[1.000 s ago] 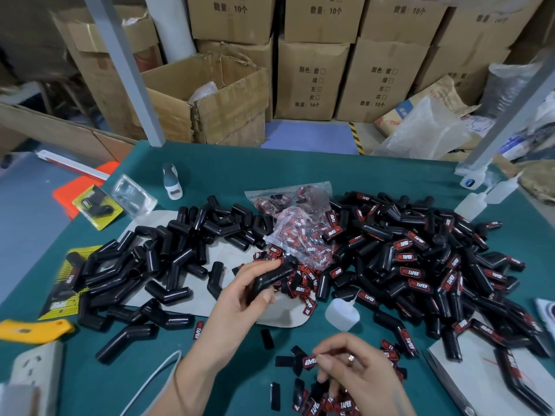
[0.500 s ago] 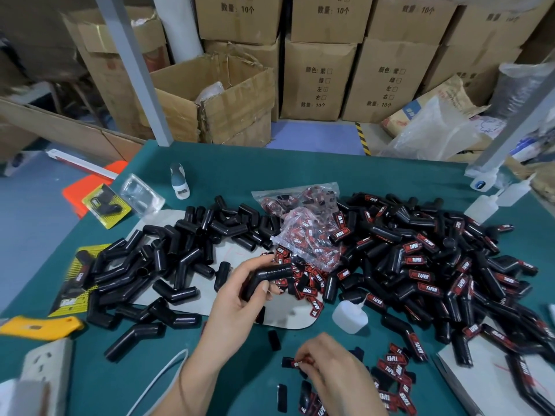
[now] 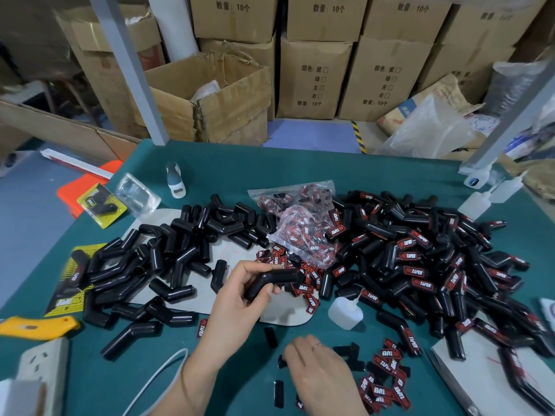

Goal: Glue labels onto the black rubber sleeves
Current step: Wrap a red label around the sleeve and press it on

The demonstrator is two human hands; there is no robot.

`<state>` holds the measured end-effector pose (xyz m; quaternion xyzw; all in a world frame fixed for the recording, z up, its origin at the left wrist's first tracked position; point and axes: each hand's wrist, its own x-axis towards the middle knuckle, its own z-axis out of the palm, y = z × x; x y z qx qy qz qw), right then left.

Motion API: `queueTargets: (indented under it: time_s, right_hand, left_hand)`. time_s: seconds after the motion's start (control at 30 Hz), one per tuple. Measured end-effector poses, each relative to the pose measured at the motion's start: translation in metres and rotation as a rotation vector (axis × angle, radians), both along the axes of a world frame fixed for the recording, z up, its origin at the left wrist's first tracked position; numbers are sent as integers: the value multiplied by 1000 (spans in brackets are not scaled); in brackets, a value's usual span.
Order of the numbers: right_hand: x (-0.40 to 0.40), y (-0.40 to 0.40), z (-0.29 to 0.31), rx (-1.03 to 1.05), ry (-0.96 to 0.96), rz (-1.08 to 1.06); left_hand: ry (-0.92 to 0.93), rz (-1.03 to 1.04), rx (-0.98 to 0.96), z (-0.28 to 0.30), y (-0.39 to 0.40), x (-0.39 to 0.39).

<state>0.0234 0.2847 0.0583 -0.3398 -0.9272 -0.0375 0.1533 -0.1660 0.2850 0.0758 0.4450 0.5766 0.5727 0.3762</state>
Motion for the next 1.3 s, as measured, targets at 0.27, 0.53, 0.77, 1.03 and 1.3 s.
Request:
queueTargets:
  time_s: [0.27,0.53,0.77,1.03,1.3]
  right_hand:
    - [7,0,3,-98,110,0]
    - [29,14,26,-840,817,32]
    - [19,17,70,-1092,1184,-97]
    - [3,20,66,-1126,1264,-140]
    - [1,19,51,-1366,1284,-157]
  left_hand:
    - [11,7,26,-5,3,-2]
    - [-113,44,54,2,1,-1]
    - [-200,-18,142,6,-2,-2]
    - [-215,-149,202,4,-9,0]
    - [-205,-266,241,3,-12,4]
